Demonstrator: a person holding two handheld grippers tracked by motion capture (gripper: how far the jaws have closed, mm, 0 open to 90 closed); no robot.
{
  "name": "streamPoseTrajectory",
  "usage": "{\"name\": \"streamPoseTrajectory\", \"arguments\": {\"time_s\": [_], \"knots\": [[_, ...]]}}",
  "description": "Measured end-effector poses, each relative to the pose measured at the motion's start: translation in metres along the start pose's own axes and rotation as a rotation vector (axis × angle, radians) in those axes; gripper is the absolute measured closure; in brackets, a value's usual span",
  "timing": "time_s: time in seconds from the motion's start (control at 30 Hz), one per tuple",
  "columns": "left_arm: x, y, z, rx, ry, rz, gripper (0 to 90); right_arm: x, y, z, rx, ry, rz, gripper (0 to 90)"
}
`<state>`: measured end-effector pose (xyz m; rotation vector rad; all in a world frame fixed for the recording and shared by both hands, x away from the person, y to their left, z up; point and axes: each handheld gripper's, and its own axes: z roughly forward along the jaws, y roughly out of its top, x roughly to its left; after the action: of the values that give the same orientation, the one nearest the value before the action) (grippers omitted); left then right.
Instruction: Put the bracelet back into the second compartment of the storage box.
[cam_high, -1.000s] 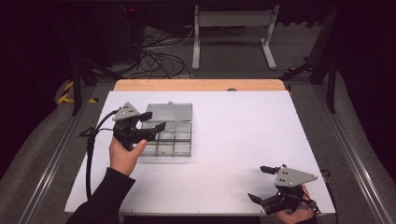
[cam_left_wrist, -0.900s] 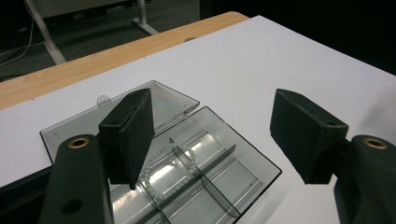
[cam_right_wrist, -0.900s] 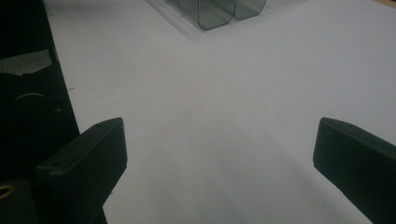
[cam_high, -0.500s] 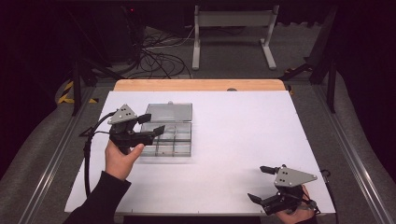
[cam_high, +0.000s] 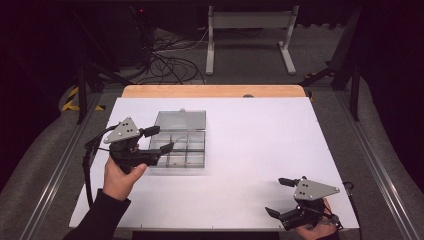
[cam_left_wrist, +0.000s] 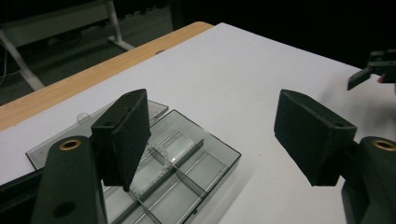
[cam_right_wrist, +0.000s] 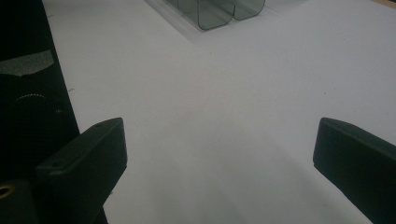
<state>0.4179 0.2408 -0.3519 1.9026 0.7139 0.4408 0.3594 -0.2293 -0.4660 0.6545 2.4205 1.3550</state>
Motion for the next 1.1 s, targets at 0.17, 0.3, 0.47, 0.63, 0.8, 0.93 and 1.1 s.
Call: {"name": "streamPoseTrajectory", "arguments": {"time_s": [0.17,0.3,0.47,0.63,0.8,0.93,1.1], "knots": [[-0.006,-0.006,-0.012,-0.026,-0.039,0.014,27.4,0.001,0.001,0.0,0.004,0.004,-0.003,3.1],[-0.01,-0.014,-0.023,-0.049,-0.059,0.008,27.4,0.001,0.001,0.0,0.0,0.005,-0.004,3.2],[-0.012,-0.025,-0.033,-0.048,-0.05,0.026,27.2,0.001,0.001,0.0,0.001,0.006,-0.004,3.1],[-0.014,-0.036,-0.041,-0.054,-0.055,0.037,26.3,0.001,0.001,0.0,-0.001,0.006,-0.006,3.0],[-0.015,-0.049,-0.048,-0.048,-0.053,0.042,26.2,0.001,0.001,0.0,0.0,0.007,-0.005,3.0],[-0.015,-0.059,-0.051,-0.035,-0.052,0.04,26.1,0.002,0.001,0.0,0.002,0.01,-0.008,3.0],[-0.015,-0.07,-0.051,-0.016,-0.05,0.037,26.1,0.002,0.001,0.0,0.002,0.01,-0.009,3.0]]}}
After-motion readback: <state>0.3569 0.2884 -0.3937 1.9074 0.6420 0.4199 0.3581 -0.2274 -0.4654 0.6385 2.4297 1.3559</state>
